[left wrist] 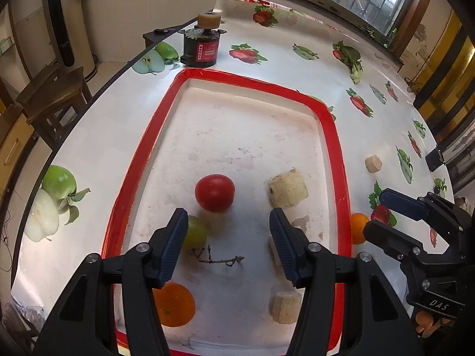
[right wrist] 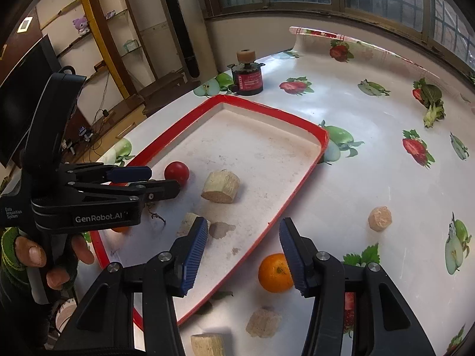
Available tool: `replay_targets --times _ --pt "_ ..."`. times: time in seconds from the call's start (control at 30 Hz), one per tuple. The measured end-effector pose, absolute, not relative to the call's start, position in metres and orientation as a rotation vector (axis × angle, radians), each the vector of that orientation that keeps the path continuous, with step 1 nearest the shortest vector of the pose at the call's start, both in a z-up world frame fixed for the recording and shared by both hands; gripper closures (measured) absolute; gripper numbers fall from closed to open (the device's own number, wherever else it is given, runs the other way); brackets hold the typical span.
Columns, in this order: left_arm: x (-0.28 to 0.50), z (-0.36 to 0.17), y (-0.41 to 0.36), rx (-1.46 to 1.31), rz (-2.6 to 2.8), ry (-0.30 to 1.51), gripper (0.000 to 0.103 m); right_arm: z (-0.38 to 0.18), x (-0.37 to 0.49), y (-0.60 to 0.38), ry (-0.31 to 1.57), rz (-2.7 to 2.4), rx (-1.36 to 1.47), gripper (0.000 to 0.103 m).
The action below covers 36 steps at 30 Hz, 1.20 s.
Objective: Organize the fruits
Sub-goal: 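Open the left tool to release the red tomato while the right tool releases its cube, then move the left tool to a second red tomato while the right tool moves toward a beige cube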
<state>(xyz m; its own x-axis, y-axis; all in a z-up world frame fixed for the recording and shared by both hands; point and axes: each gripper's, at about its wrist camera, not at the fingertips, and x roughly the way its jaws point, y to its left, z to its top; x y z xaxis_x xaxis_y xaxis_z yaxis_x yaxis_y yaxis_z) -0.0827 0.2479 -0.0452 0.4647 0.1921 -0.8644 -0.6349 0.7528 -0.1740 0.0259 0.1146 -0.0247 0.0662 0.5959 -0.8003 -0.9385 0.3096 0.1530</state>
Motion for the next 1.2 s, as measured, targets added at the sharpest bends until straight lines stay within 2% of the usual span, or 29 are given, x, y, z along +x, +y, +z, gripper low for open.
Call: replay_targets --times 0.47,1.2 --pt "-0.093 -0.026 0.204 -0.497 0.483 0.928 0.047 -0.014 0.038 0.056 0.891 1.155 -0.421 0.045" --pt "-0.106 -0.008 0.130 -0.436 0.392 0.913 0.047 -0.002 0.039 -0.007 0.850 1.120 -0.403 0.044"
